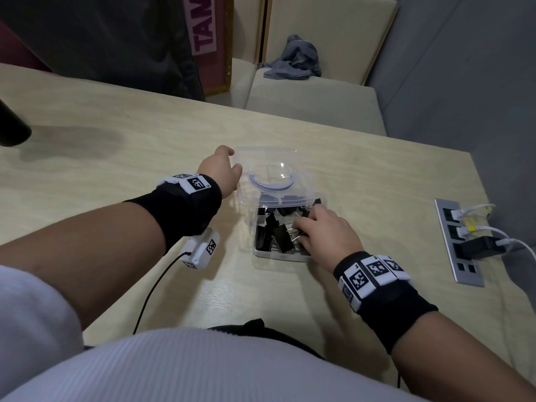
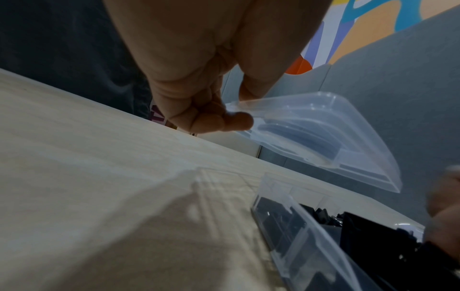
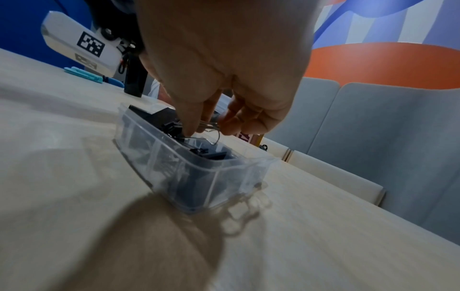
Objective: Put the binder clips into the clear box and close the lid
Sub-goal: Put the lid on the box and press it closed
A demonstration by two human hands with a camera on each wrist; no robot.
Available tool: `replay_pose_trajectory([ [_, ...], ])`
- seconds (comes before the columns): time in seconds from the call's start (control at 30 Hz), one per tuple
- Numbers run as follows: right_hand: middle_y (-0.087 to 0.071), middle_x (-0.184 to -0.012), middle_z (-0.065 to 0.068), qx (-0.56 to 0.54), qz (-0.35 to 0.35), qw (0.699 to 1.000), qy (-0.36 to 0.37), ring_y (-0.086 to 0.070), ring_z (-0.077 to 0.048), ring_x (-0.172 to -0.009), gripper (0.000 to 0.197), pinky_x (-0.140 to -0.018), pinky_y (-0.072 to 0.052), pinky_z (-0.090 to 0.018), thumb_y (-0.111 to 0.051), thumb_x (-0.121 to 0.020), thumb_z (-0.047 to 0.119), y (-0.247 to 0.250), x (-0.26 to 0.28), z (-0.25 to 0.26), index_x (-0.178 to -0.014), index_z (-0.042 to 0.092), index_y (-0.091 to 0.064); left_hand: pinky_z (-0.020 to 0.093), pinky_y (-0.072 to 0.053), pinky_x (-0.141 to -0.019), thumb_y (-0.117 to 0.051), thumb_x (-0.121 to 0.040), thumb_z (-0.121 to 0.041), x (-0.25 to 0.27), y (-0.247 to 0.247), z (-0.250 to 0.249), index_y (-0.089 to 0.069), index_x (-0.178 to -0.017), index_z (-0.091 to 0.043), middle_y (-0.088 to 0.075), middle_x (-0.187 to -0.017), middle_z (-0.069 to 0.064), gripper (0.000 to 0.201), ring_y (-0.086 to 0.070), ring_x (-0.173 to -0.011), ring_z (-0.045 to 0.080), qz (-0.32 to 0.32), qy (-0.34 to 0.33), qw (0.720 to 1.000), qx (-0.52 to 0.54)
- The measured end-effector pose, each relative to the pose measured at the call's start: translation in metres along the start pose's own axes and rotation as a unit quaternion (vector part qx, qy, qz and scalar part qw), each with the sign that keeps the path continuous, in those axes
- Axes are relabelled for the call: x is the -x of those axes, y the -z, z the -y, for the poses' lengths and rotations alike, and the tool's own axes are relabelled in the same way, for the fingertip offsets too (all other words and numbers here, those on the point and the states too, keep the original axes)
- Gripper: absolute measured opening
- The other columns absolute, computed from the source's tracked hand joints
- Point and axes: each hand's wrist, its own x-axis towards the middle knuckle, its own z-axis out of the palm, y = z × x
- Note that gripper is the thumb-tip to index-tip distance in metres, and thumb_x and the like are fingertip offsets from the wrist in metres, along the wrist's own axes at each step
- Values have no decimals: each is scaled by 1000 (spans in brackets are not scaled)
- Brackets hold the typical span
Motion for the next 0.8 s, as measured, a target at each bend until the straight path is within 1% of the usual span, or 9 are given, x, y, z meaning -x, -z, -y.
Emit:
replay_pose_trajectory([
  [0.1,-51,-111,-3,-3,20,1000,-2,-51,-25,-103,31,-85,-42,-36,-55,-90,36,0,3,2,-118,24,-60,29,-41,-71,-44,-99,-24,0,0,0,-38,-140,-13,-75,-87,13,43,-66,-91,29,0,-1,1000,2],
  [0.17,-54,-113,-1,-21,24,999,-12,-52,-24,-106,32,-89,-44,-38,-54,-89,36,0,4,4,-118,24,-59,29,-41,-71,-44,-99,-24,0,0,-1,-38,-140,-13,-75,-87,13,43,-66,-91,29,0,-1,1000,2],
  [0.27,-54,-118,0,-60,-17,998,-15,-52,-23,-109,32,-91,-44,-38,-52,-89,30,1,3,8,-121,23,-57,29,-42,-71,-44,-99,-24,1,0,-1,-37,-140,-12,-75,-88,13,43,-66,-91,29,1,-2,1000,4],
  [0.33,-52,-129,2,-60,-23,998,8,-48,-22,-119,41,-97,-40,-38,-51,-91,27,0,1,12,-131,25,-50,29,-41,-70,-44,-99,-24,1,0,-1,-37,-140,-12,-75,-88,13,43,-66,-91,29,-1,-2,1000,4],
  [0.4,-45,-143,5,-44,0,999,27,-40,-21,-131,49,-106,-32,-40,-47,-93,24,-1,-1,16,-142,26,-39,29,-40,-70,-44,-99,-24,1,0,-1,-37,-140,-13,-75,-87,13,43,-66,-91,29,-1,-1,1000,4],
  [0.47,-42,-146,3,-33,20,999,25,-36,-21,-135,51,-111,-28,-40,-43,-94,17,-5,-2,18,-144,24,-35,28,-41,-70,-44,-99,-24,0,1,0,-37,-140,-13,-75,-87,12,43,-66,-90,28,-2,-1,1000,5],
  [0.57,-48,-133,-5,-44,12,999,5,-44,-27,-123,50,-102,-38,-38,-44,-90,3,-9,-5,14,-138,17,-43,28,-40,-69,-44,-99,-25,-1,3,1,-37,-140,-13,-75,-87,13,43,-64,-84,26,-4,1,1000,4],
  [0.63,-50,-126,-5,-53,6,999,-8,-47,-28,-116,50,-95,-43,-36,-46,-87,-2,-9,-6,10,-133,16,-48,29,-40,-69,-44,-99,-24,0,3,2,-38,-139,-13,-75,-87,13,43,-62,-81,25,-5,1,1000,3],
  [0.8,-56,-113,-6,5,14,1000,-10,-51,-29,-104,36,-85,-44,-37,-45,-87,4,-11,-6,4,-116,17,-60,29,-39,-69,-44,-99,-24,0,1,3,-37,-139,-13,-75,-86,12,43,-61,-81,25,-2,-2,1000,-3],
])
